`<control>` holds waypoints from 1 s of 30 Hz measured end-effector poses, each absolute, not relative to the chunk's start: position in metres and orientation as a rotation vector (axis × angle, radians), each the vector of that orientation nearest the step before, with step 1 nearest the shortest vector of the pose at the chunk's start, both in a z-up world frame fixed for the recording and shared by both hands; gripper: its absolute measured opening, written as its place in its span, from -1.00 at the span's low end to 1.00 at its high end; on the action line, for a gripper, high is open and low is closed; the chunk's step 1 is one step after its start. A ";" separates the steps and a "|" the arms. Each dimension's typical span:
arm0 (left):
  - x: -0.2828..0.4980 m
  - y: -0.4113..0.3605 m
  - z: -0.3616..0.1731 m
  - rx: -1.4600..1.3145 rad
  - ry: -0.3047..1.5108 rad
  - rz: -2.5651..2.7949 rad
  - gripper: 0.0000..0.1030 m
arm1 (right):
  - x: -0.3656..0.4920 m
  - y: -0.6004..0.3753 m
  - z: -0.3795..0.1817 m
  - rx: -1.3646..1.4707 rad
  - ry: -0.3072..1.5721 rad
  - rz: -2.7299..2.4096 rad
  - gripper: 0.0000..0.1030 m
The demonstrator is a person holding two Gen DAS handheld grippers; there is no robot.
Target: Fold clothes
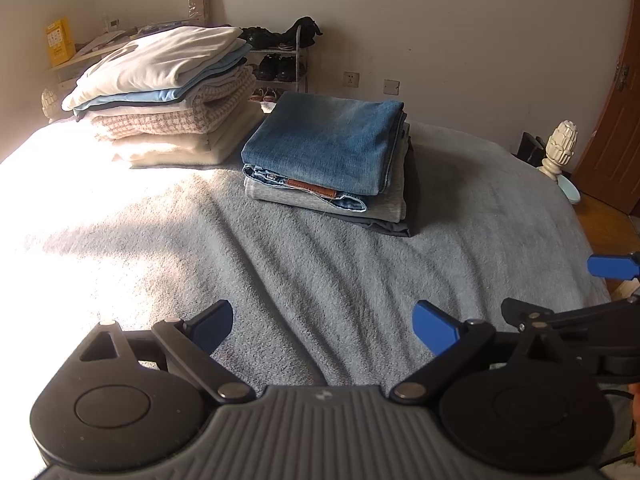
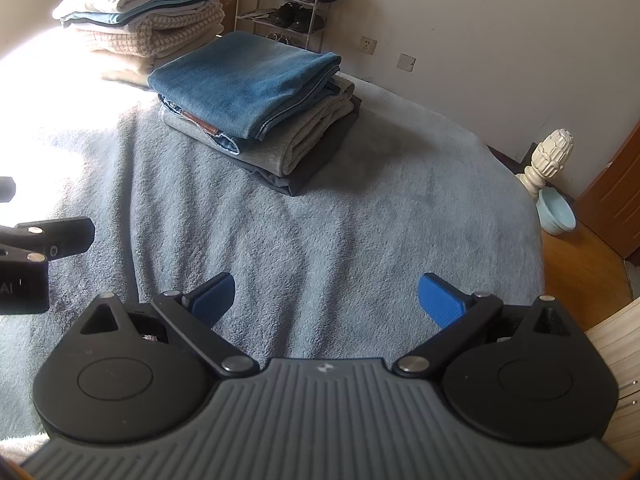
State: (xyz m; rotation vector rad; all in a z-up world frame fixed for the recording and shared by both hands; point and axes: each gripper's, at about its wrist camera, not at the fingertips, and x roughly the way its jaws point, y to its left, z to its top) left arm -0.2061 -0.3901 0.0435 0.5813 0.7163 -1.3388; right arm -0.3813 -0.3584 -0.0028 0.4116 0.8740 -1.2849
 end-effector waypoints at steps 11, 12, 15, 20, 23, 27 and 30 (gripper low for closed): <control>-0.206 -0.390 0.044 0.582 0.716 -1.336 0.89 | -0.380 -0.359 -0.004 0.411 0.878 -1.280 0.91; -0.206 -0.390 0.044 0.582 0.717 -1.336 0.89 | -0.380 -0.359 -0.004 0.411 0.878 -1.279 0.91; -0.206 -0.389 0.044 0.582 0.718 -1.336 0.89 | -0.380 -0.360 -0.004 0.413 0.880 -1.280 0.91; -0.206 -0.389 0.044 0.583 0.717 -1.334 0.89 | -0.380 -0.360 -0.004 0.411 0.880 -1.279 0.91; -0.206 -0.389 0.044 0.583 0.716 -1.333 0.89 | -0.380 -0.360 -0.004 0.413 0.881 -1.278 0.91; -0.206 -0.389 0.044 0.584 0.717 -1.332 0.89 | -0.380 -0.359 -0.004 0.415 0.881 -1.280 0.91; -0.206 -0.389 0.044 0.585 0.717 -1.333 0.89 | -0.380 -0.358 -0.004 0.415 0.881 -1.281 0.91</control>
